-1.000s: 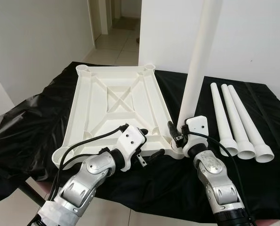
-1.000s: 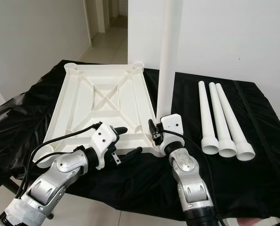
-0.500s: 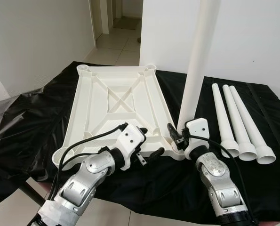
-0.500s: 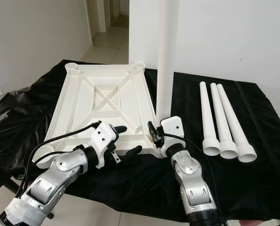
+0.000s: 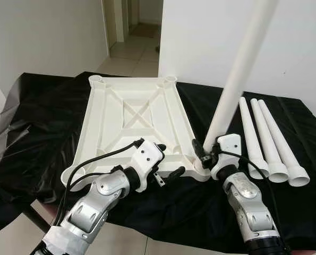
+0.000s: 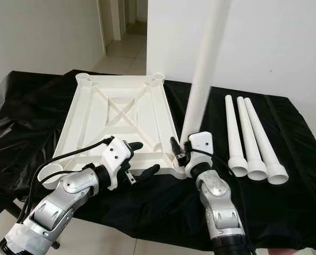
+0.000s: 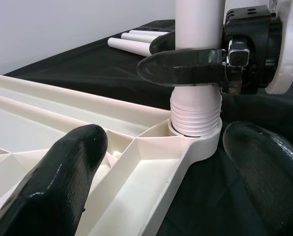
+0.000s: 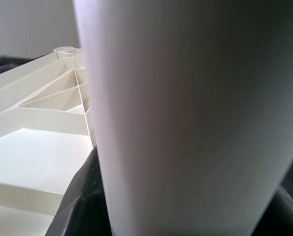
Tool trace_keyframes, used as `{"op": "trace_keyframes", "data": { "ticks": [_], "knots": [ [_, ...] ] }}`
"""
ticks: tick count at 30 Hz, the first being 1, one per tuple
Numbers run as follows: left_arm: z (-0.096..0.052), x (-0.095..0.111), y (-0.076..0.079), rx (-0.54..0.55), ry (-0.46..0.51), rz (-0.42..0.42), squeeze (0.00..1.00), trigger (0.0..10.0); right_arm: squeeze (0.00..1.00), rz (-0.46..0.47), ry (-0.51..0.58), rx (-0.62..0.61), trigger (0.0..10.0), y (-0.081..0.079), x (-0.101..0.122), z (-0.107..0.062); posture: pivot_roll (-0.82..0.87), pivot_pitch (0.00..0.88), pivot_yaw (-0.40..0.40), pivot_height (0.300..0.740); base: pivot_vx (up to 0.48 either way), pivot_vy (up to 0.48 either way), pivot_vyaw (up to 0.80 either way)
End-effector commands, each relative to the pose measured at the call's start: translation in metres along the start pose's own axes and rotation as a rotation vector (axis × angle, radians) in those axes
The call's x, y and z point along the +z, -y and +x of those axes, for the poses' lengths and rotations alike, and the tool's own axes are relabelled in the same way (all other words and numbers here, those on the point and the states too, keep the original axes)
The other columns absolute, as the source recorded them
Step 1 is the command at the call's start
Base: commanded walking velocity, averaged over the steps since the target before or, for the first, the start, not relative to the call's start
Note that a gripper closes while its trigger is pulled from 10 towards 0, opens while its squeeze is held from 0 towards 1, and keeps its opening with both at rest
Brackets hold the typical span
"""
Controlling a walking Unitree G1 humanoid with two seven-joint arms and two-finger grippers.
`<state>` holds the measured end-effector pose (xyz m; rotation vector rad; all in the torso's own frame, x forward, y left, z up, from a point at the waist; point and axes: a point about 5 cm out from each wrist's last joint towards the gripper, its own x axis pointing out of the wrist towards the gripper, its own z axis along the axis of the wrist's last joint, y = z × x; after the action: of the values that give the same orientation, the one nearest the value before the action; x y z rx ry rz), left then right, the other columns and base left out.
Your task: Building children table
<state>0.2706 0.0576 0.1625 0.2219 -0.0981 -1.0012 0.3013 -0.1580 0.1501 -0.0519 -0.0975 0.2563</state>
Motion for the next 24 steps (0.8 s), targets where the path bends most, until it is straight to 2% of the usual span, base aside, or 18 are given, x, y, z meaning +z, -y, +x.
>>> {"op": "trace_keyframes", "data": {
  "ticks": [1,6,13,16,19,20,24],
  "knots": [
    [-0.001,0.004,0.001,-0.060,0.000,0.020,0.00,10.0,0.00,0.051,-0.110,-0.052,10.0,0.008,-0.021,-0.005,0.02,0.010,0.000,0.740,0.000,0.000,0.00],
    [-0.001,0.004,0.002,-0.061,0.000,0.020,0.00,10.0,0.00,0.083,-0.134,-0.080,10.0,0.012,-0.025,-0.004,0.02,0.014,0.000,0.740,0.000,0.000,0.00],
    [-0.002,0.005,0.002,-0.060,-0.001,0.019,0.00,10.0,0.00,0.082,-0.168,-0.079,10.0,0.013,-0.028,-0.003,0.02,0.016,0.001,0.740,0.000,0.000,0.00],
    [-0.002,0.005,0.002,-0.058,-0.001,0.018,0.00,10.0,0.00,0.020,-0.163,-0.053,10.0,0.011,-0.028,-0.002,0.02,0.018,-0.003,0.740,0.000,0.000,0.00],
    [-0.002,0.005,0.002,-0.058,0.000,0.018,0.00,10.0,0.00,0.000,-0.157,-0.043,10.0,0.010,-0.028,-0.002,0.02,0.018,-0.003,0.740,0.000,0.000,0.00],
    [-0.002,0.006,0.001,-0.054,0.001,0.018,0.00,10.0,0.00,-0.034,-0.134,0.010,10.0,0.004,-0.027,-0.005,0.02,0.021,-0.005,0.740,0.000,0.000,0.00],
    [-0.003,0.006,0.001,-0.050,0.002,0.018,0.00,10.0,0.00,-0.070,-0.103,0.056,10.0,-0.002,-0.025,-0.009,0.02,0.024,-0.004,0.740,0.000,0.000,0.00]
  ]
}}
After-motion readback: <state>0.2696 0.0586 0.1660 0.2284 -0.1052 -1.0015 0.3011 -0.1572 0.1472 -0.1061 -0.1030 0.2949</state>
